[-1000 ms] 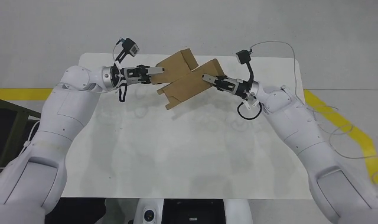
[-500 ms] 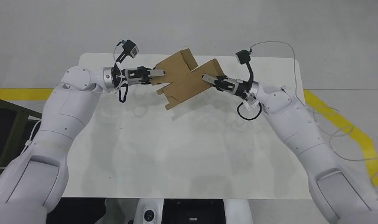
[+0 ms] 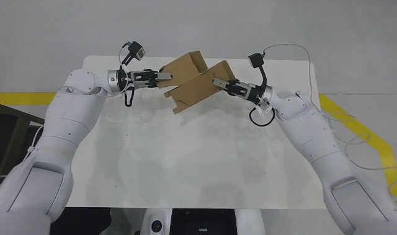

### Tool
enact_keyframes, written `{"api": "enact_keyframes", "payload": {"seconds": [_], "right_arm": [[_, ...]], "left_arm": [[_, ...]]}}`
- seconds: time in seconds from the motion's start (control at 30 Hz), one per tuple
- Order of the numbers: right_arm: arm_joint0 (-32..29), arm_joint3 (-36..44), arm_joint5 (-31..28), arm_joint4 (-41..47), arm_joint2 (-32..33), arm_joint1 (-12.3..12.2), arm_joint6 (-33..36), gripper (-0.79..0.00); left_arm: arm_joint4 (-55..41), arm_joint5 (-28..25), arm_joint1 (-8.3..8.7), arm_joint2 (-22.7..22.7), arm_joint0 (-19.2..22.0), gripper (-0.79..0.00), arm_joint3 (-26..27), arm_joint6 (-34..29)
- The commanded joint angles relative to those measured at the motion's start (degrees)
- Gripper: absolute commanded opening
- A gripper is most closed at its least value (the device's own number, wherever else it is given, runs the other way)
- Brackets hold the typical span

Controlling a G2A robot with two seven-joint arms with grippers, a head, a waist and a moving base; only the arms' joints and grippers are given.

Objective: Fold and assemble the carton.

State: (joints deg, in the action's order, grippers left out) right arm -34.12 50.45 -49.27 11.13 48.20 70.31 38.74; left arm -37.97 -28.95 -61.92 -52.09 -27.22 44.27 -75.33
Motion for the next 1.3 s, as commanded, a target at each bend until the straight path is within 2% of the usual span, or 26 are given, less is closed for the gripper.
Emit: {"api": "enact_keyframes", "payload": {"seconds": [0.0,0.33,0.53,0.67,0.73,0.77,0.87,1.1,1.27], "right_arm": [[-0.16,-0.65,-0.34,-0.32,0.78,-0.25,0.12,0.0],[-2.18,0.99,-1.13,0.0,5.98,-2.63,4.44,0.0],[-2.83,5.38,-1.42,7.64,5.95,-3.07,13.44,0.0],[-1.88,7.48,1.23,12.37,3.84,-2.89,17.51,0.0],[-0.94,7.76,2.32,12.83,2.7,-2.96,18.6,-0.049],[-0.63,7.98,2.62,13.61,2.11,-2.96,18.9,-0.163],[0.59,7.96,3.62,14.73,0.29,-3.05,19.91,-0.237],[2.42,6.66,3.48,17.26,-3.4,-3.18,19.76,-0.274],[3.27,5.43,3.16,17.41,-6.39,-3.14,19.45,-0.237]], "left_arm": [[0.08,-0.06,0.0,-0.29,0.07,-0.785,-0.04,0.05],[4.41,-2.33,0.71,-1.36,0.21,-0.785,2.07,2.32],[8.54,-3.87,1.68,-1.22,-0.35,-0.785,4.72,3.85],[9.64,-3.32,2.37,-0.46,-0.99,-0.785,7.14,3.3],[10.17,-3.12,2.8,0.1,-1.39,-0.785,8.66,3.09],[10.76,-3.09,3.05,0.49,-1.55,-0.785,9.62,3.06],[11.76,-3.1,3.88,1.7,-2.26,-0.785,12.34,3.08],[11.02,-3.04,6.09,4.07,-3.17,-0.785,17.42,3.02],[8.73,-2.86,7.39,5.68,-3.14,-0.785,19.25,2.83]]}}
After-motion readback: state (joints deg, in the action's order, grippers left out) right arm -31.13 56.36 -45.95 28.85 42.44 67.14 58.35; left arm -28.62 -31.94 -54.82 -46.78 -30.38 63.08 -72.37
